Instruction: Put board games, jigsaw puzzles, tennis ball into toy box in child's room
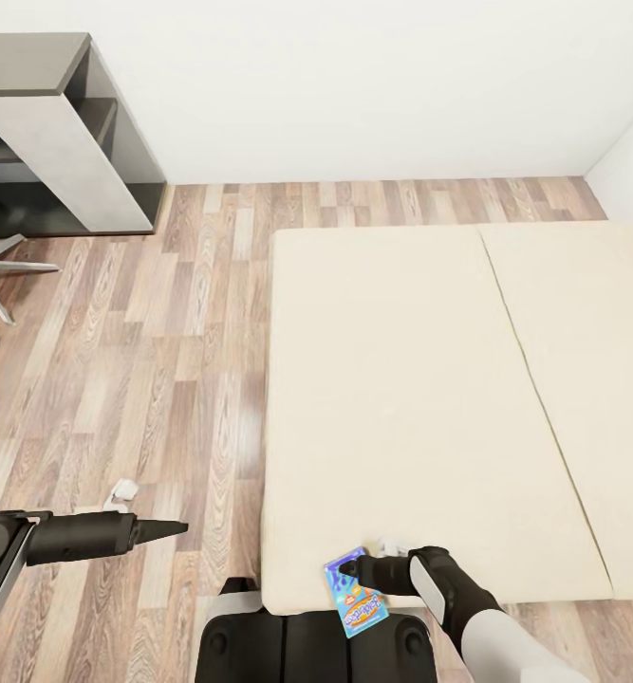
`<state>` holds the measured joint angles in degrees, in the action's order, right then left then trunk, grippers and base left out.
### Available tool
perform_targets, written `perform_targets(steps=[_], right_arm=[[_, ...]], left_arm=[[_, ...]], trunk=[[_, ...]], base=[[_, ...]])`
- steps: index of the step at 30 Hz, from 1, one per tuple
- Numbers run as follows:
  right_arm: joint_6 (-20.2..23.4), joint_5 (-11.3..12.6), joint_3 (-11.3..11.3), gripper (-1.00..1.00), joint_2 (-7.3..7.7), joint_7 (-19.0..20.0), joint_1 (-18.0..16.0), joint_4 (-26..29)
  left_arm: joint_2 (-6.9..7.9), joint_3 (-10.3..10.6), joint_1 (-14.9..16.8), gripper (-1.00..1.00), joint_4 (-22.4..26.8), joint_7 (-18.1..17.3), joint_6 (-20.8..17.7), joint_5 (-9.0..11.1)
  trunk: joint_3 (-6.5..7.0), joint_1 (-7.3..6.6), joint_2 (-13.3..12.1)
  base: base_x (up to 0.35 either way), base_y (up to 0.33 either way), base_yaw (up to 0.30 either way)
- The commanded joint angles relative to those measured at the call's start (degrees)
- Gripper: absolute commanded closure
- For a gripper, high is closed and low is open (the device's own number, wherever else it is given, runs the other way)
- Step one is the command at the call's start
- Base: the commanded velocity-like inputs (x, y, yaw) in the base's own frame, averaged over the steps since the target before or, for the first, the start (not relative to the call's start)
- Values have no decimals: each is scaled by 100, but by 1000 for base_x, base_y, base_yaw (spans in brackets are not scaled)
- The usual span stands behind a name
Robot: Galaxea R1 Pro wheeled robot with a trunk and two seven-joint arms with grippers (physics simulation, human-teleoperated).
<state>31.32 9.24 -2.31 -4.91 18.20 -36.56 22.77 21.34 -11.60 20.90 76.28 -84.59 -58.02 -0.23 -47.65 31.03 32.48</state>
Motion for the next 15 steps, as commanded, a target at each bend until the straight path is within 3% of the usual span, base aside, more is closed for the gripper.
perform_targets(steps=[1,15], right_arm=[[41,27,-24,-100,2,-1,0,8],[58,27,-27,-100,20,7,0,5]], left_arm=[[2,0,1,-100,1,-23,-60,-4],[2,-6,1,-100,1,-28,-60,-4]], trunk=[[-5,2,6],[-5,2,6]], base=[[0,0,0],[0,0,0]])
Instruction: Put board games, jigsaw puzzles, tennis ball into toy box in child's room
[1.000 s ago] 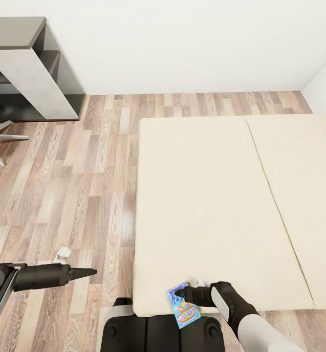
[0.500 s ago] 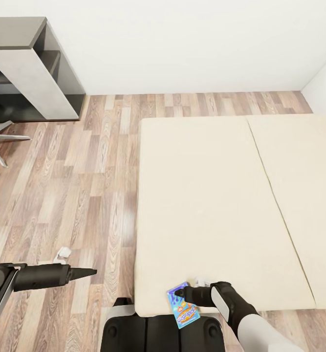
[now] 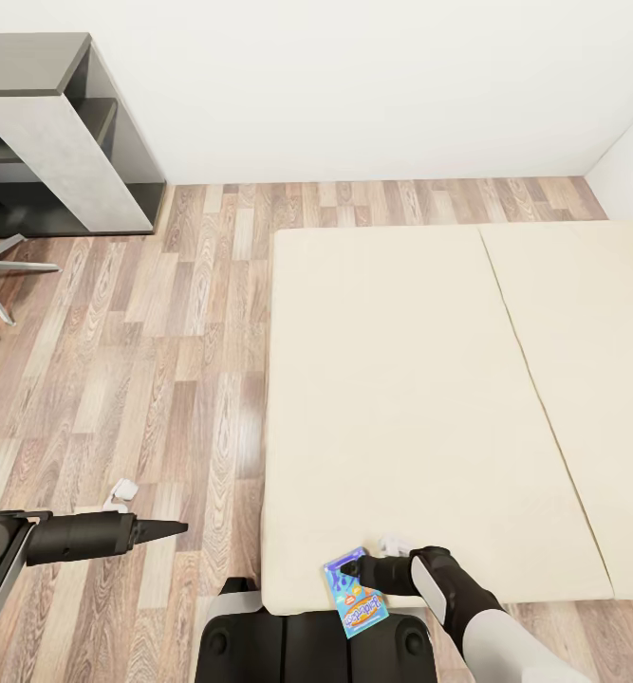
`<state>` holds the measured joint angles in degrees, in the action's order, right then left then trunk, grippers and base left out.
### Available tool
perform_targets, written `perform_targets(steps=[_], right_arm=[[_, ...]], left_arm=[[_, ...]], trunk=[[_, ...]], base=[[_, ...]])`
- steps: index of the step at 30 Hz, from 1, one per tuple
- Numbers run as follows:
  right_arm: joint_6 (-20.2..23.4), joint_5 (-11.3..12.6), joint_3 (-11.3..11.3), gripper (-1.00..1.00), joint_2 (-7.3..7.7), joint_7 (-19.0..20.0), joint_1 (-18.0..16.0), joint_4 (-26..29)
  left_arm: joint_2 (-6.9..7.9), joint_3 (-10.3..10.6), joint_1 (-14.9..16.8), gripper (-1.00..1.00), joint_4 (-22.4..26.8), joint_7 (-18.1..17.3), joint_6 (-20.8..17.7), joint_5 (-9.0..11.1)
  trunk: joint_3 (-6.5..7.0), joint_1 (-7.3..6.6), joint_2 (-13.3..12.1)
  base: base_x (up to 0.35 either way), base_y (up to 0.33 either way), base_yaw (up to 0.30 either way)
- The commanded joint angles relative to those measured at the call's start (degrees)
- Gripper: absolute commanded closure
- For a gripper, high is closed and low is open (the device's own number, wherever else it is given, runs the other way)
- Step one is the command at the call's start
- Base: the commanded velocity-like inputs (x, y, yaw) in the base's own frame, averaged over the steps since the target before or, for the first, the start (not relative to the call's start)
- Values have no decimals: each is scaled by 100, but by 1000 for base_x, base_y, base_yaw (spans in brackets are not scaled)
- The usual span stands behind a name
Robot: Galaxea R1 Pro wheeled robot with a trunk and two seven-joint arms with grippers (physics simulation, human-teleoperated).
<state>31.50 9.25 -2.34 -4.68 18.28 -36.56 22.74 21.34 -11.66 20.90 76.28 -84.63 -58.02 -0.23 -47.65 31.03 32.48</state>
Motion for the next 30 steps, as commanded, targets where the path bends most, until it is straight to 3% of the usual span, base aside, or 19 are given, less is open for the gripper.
perform_targets(steps=[1,22,30], right_arm=[[47,27,-26,-100,5,13,0,6],[176,33,-21,-100,122,18,2,-4],[267,33,205,-100,159,19,2,-6]], left_arm=[[2,-1,1,-100,1,-24,-60,-4],[2,-4,1,-100,1,-27,-60,-4],[2,-3,1,-100,1,-27,-60,-4]], trunk=[[-5,2,6],[-5,2,6],[-5,2,6]], base=[[0,0,0],[0,0,0],[0,0,0]])
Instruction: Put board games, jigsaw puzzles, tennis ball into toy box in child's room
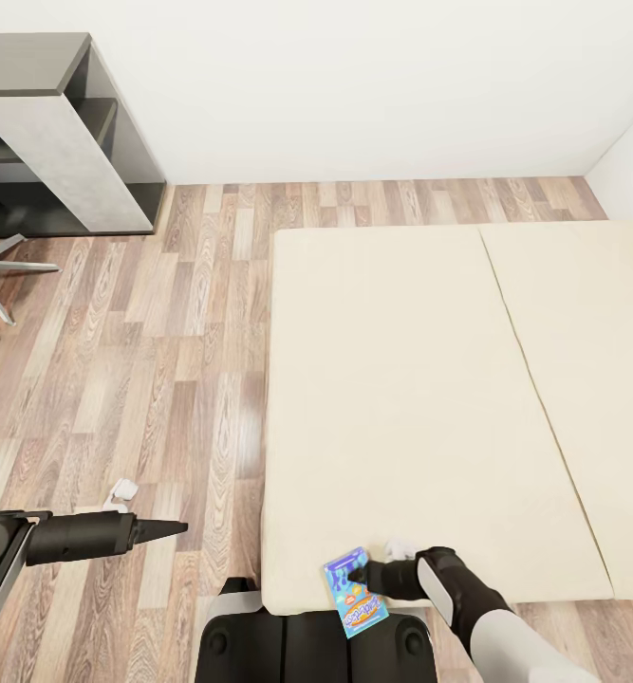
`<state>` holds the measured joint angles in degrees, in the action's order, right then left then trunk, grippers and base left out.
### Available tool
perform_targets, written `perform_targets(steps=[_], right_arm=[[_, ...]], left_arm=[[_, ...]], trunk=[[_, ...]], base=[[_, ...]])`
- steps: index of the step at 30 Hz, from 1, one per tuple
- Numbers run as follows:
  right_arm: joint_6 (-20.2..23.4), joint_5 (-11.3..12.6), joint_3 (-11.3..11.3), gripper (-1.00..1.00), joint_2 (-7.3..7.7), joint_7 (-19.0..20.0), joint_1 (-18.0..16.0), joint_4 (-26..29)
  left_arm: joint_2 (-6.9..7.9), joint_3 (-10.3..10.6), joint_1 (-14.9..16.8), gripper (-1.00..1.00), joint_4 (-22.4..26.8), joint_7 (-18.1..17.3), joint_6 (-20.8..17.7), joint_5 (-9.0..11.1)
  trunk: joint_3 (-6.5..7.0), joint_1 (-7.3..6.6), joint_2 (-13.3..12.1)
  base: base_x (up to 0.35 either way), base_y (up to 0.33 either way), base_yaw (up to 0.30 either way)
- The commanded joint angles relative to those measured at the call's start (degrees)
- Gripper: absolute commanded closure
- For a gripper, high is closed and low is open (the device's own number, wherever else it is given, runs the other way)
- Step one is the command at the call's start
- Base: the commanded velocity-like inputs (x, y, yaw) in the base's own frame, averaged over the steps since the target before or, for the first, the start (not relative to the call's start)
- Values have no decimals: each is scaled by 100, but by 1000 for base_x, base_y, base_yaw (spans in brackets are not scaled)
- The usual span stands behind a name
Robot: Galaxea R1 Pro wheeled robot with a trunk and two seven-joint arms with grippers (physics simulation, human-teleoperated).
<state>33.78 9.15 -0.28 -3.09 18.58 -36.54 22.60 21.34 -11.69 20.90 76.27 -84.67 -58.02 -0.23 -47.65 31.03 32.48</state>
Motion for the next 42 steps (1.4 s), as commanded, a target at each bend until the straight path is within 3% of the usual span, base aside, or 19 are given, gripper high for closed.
perform_targets(steps=[1,10,29,36,42], right_arm=[[49,43,19,-100,2,-11,1,8],[91,43,212,-100,17,-1,0,8],[100,51,268,-100,-8,47,6,8],[108,72,573,-100,-36,55,4,8],[116,78,653,-100,-42,186,5,8]], left_arm=[[1,0,1,-100,2,-23,-60,-4],[1,3,1,-100,2,-17,-60,-7],[1,-9,1,-100,2,-23,-60,-4],[1,-8,1,-100,2,-15,-60,-4],[1,-9,1,-100,2,-14,-60,-4]], trunk=[[-4,2,6],[-4,2,6],[-4,2,6],[-4,2,6],[-4,2,6]], base=[[0,0,0],[0,0,0],[0,0,0],[0,0,0],[0,0,0]])
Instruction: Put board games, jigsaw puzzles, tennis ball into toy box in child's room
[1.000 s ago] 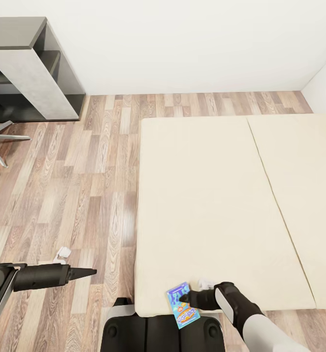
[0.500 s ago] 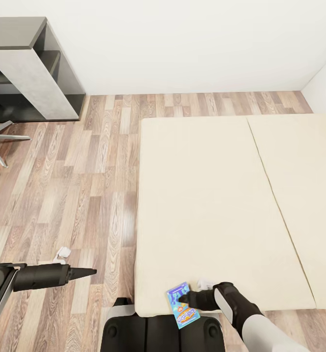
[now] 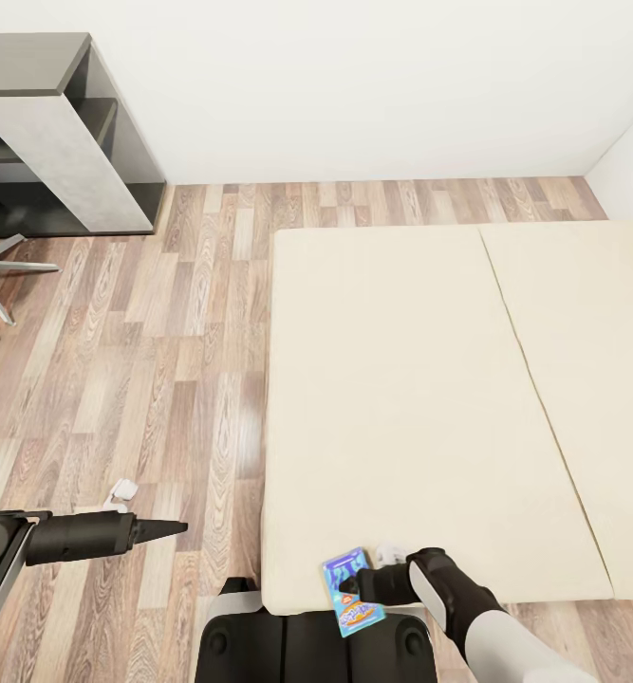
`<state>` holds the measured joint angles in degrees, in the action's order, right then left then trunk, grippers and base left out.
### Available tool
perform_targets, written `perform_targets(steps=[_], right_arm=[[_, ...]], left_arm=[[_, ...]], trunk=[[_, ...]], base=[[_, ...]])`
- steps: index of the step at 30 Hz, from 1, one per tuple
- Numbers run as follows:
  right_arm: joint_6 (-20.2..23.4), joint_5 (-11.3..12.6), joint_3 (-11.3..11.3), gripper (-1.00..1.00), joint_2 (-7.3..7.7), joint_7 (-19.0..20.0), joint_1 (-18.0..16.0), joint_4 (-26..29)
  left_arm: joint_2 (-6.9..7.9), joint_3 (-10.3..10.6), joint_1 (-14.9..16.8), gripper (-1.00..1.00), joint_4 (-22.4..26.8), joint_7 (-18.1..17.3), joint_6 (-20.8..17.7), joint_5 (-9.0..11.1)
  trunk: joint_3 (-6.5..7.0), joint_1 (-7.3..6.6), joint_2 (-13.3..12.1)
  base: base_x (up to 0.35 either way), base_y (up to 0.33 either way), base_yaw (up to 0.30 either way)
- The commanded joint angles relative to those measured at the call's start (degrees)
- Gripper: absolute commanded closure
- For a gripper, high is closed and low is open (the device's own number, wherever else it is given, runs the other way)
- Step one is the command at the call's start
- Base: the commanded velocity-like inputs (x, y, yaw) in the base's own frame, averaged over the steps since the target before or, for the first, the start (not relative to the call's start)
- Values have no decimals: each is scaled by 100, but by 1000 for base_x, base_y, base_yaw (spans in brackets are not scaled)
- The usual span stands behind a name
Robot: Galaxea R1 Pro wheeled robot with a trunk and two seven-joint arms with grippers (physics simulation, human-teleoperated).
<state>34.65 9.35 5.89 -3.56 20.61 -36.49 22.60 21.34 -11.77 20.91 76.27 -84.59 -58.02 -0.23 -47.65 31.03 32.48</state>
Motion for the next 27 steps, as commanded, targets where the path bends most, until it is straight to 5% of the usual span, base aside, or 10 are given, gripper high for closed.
perform_targets(steps=[1,19,27], right_arm=[[28,58,39,-100,5,6,-2,8],[25,55,37,-100,-6,61,-3,13],[25,57,27,-100,-21,425,-7,17]], left_arm=[[1,-1,1,-100,2,-23,-60,-4],[1,-1,1,-100,2,-23,-60,-4],[1,2,1,-100,2,-23,-57,-4]], trunk=[[-4,2,6],[-4,2,6],[-4,2,6]], base=[[0,0,0],[0,0,0],[0,0,0]])
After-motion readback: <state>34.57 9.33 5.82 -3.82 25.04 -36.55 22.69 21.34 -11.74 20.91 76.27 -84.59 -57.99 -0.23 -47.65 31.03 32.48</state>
